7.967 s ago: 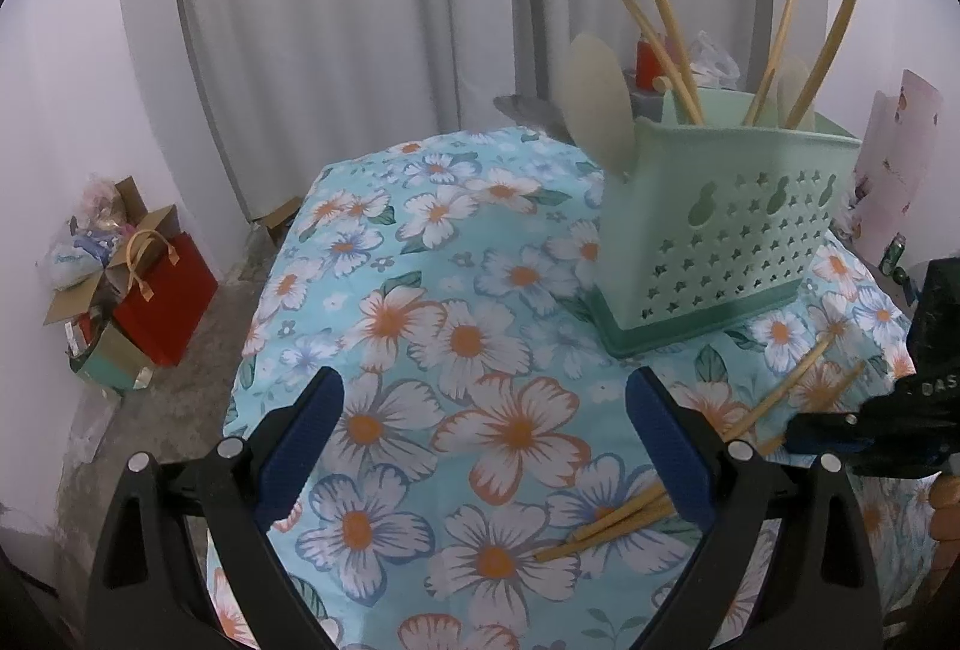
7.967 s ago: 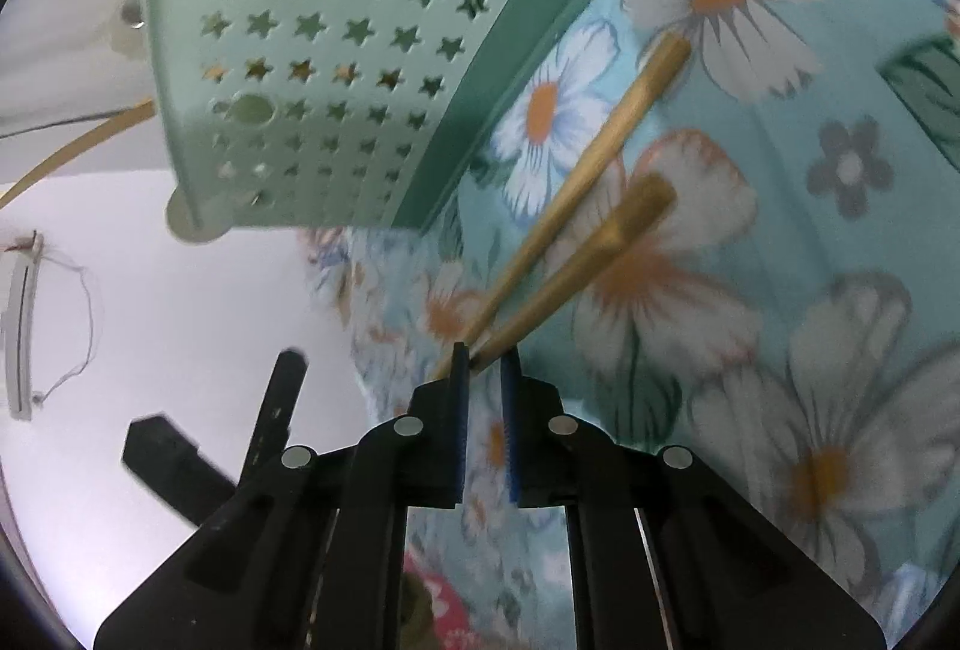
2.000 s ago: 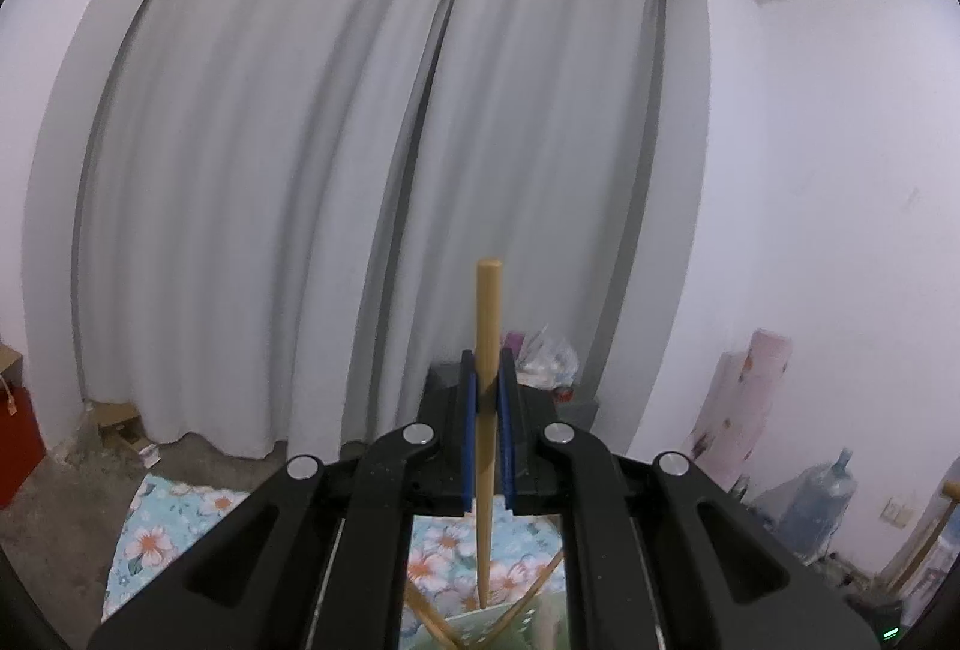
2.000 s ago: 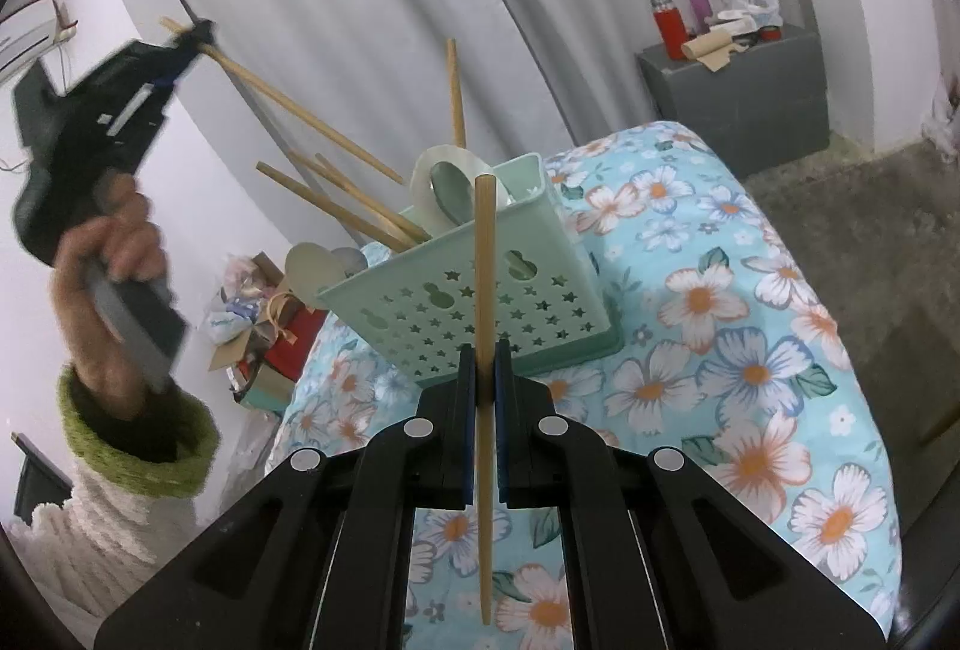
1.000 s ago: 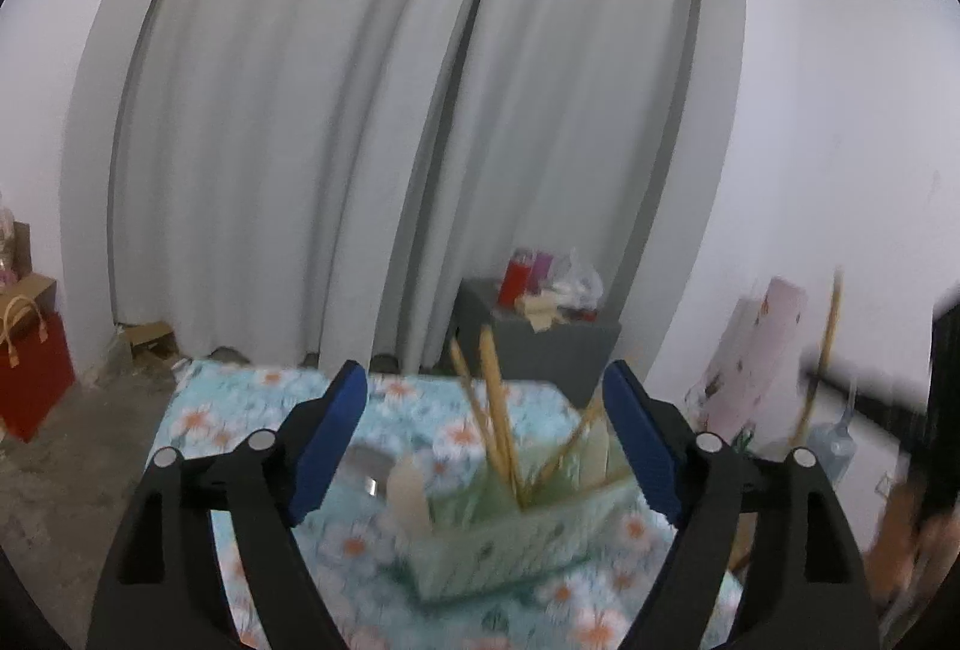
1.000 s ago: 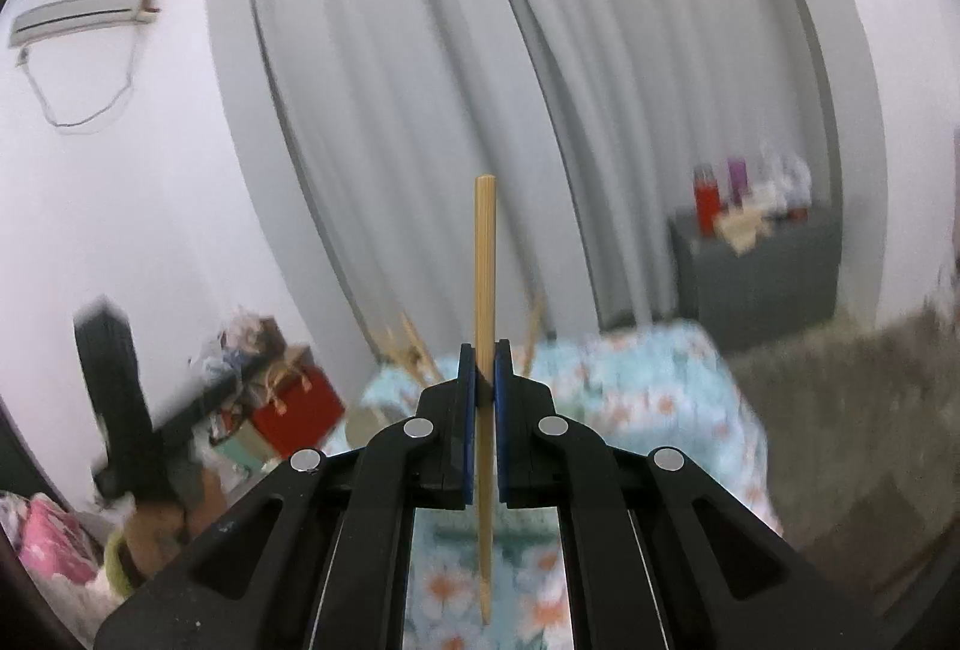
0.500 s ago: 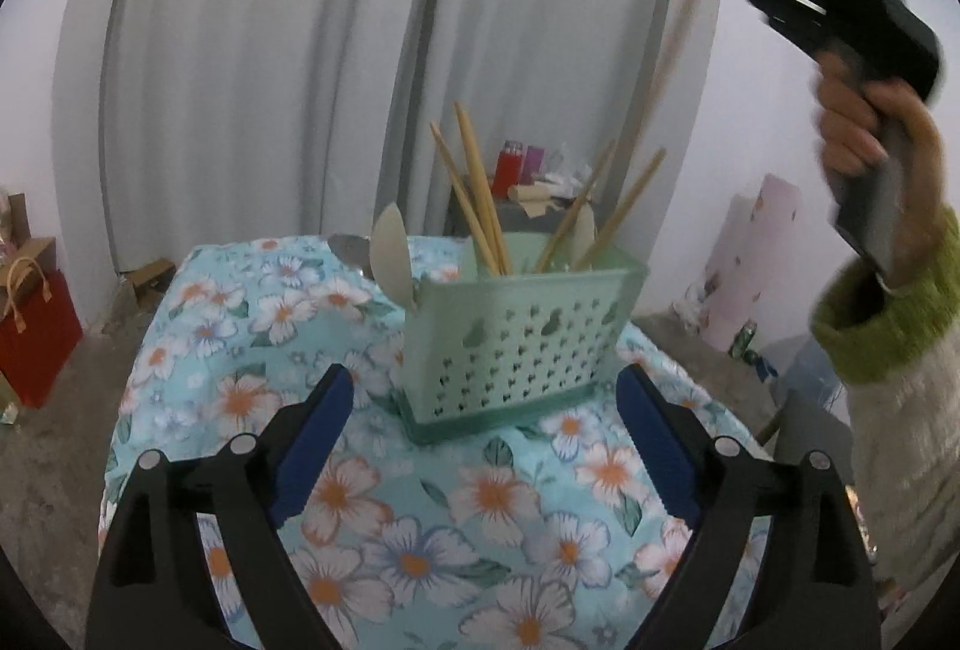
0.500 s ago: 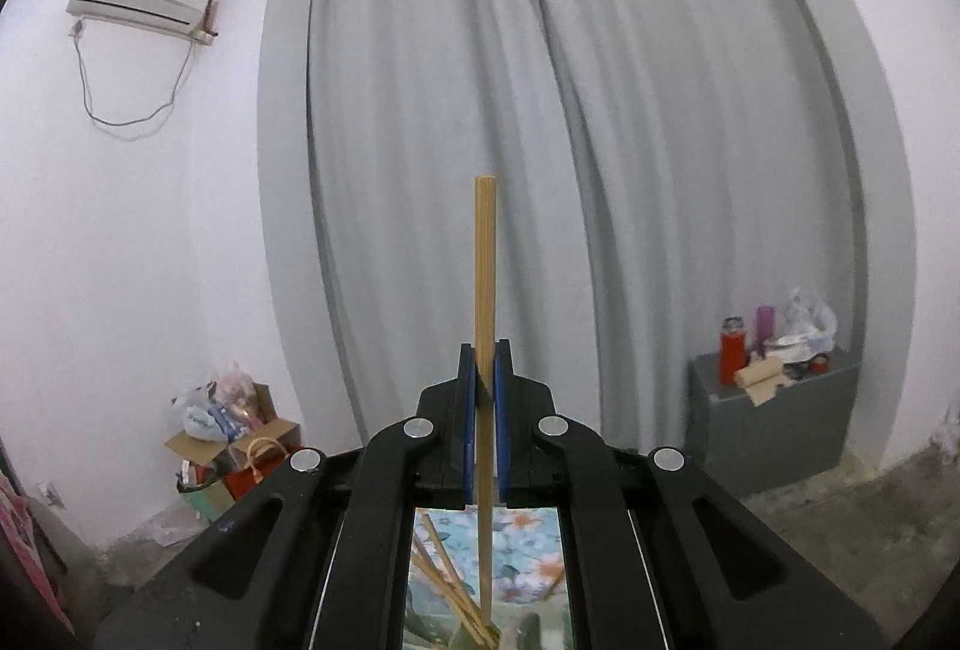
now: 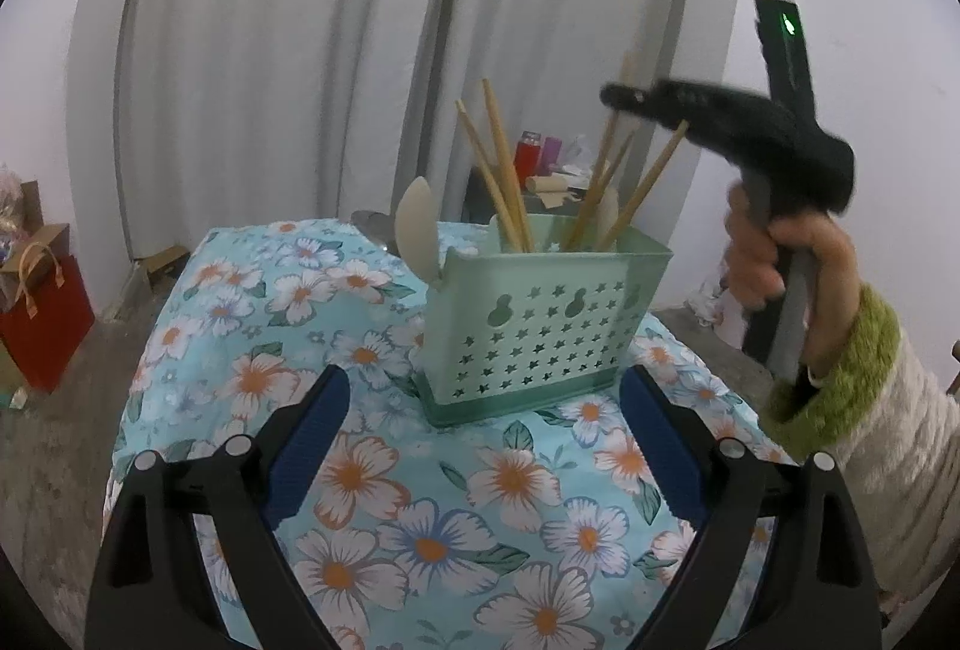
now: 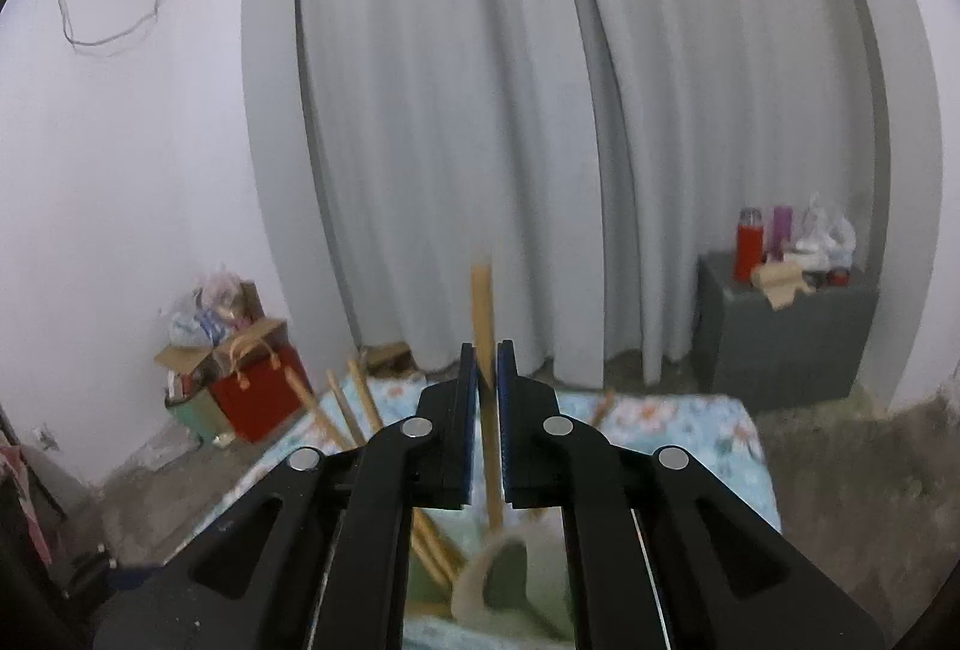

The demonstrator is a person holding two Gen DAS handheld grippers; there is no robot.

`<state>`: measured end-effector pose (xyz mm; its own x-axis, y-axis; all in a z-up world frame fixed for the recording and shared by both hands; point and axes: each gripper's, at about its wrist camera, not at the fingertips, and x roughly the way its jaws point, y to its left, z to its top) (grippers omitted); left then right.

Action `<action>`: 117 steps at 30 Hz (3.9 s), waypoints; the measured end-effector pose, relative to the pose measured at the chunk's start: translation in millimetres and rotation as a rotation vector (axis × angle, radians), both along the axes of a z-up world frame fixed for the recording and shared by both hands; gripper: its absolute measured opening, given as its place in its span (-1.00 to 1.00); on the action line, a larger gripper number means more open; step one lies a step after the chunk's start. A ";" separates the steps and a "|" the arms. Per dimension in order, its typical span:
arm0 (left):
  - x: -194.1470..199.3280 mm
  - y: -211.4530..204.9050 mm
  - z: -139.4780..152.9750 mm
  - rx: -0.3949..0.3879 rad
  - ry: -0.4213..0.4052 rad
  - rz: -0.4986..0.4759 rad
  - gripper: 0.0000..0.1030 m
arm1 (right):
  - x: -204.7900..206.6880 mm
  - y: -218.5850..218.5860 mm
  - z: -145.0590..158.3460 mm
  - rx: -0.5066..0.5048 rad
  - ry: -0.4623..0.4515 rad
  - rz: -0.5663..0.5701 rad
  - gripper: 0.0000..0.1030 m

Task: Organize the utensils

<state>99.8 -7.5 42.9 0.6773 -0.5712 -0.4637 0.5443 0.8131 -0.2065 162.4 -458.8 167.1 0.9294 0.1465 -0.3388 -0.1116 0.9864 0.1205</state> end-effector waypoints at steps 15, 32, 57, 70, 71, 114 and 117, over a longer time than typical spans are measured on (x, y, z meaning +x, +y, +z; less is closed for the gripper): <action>0.4 11.0 2.3 0.049 0.142 0.268 0.89 | -125.2 25.0 -20.5 -0.072 0.053 -0.139 0.63; -24.7 -30.9 -1.3 0.371 0.086 0.480 0.90 | -167.5 36.0 -66.5 -0.129 0.233 -0.347 0.85; -27.4 -13.0 9.3 0.353 0.029 0.688 0.90 | -159.9 18.7 -75.5 -0.149 0.261 -0.409 0.85; -26.9 -12.6 5.1 0.335 0.052 0.664 0.89 | -161.4 15.2 -75.1 -0.156 0.259 -0.411 0.85; -26.9 -12.6 5.1 0.336 0.052 0.664 0.89 | -161.3 14.9 -75.2 -0.157 0.260 -0.409 0.85; -29.0 -17.9 5.8 0.307 0.063 0.604 0.89 | -159.7 20.6 -72.9 -0.166 0.258 -0.400 0.85; -29.6 -18.1 6.0 0.295 0.069 0.587 0.89 | -159.8 20.5 -72.0 -0.166 0.257 -0.401 0.85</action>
